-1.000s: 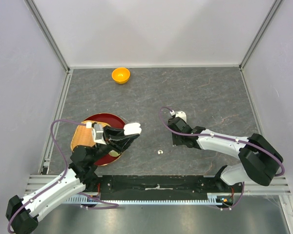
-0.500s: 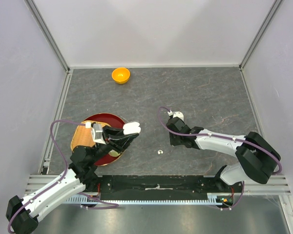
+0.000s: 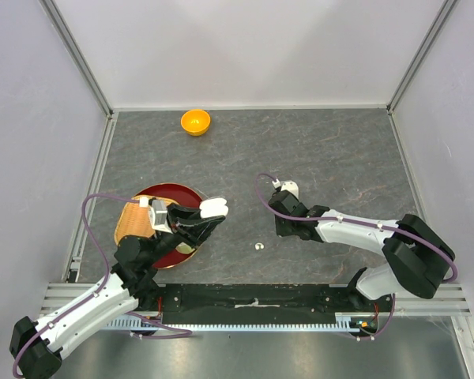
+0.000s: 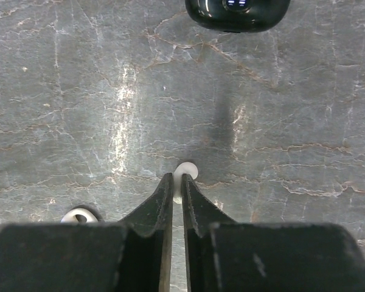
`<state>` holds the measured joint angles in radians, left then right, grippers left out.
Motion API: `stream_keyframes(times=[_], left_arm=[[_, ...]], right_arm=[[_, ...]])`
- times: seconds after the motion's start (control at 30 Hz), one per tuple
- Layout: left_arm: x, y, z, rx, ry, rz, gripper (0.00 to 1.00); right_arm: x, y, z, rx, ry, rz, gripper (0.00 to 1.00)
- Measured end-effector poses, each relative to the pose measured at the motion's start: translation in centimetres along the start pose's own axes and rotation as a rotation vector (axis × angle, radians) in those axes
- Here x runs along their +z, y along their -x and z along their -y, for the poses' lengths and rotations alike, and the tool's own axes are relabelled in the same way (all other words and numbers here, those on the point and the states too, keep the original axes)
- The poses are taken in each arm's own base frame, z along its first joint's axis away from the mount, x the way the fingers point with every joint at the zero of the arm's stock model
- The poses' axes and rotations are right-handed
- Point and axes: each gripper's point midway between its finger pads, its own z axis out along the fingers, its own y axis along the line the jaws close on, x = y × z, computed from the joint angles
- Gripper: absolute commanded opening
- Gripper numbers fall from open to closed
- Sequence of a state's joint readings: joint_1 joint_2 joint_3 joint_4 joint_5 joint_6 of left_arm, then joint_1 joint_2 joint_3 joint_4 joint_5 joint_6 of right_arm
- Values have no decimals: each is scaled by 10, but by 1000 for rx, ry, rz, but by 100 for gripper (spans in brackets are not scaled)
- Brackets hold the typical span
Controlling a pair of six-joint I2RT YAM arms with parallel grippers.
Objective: Insert the wireless bluetooth earbuds into the charging case
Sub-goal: Pick up the earbud from the center of the board.
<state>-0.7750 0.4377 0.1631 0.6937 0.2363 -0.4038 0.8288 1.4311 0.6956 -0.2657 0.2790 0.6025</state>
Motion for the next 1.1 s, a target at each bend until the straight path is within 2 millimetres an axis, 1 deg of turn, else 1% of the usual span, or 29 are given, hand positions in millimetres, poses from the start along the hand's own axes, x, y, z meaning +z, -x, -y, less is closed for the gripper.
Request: stream_keyframes(times=[0.3,0.4,0.5,0.57,0.67,0.73,0.8,0.87,0.9,0.97,1.0,1.07,1.1], left_arm=[[0,-3,-1,-9,5,-10,2],[0,-3,-1,-11,5,-10,2],[0,-3,-1,-11,5,-10,2],[0,-3,-1,-11,5,-10,2],[0,-3,-1,-11,4,-10,2],[0,-3,-1,-11,4,-10,2],[0,-3,-1,-12,3,-11,2],[0,-4,-1,-12,4,-13,2],[0,-4,-1,-12,4,-14,2],[0,-4,-1,-12,4,-14,2],[0,-4,-1,-12,4,-14,2],[0,-4,-1,-12,3,-14,2],[0,-4,-1,-12,3,-15,2]], right_arm=[[-1,-3,6,-3,-29,-8,14],[-1,-3,9,-4,-44,-8,6],[-2,-3,10,-4,-51,-10,1],[-3,-3,10,-8,-51,-12,0],[-10,-3,12,-29,-46,-18,0],[-21,4,9,-52,-13,-3,0],[-40,22,-2,-72,54,48,0],[-64,49,-19,-91,142,119,0],[-84,68,-33,-110,215,169,0],[-122,100,-54,-150,330,263,0],[-138,111,-61,-170,376,294,0],[-177,135,-78,-229,478,372,0],[-189,140,-83,-250,512,391,0]])
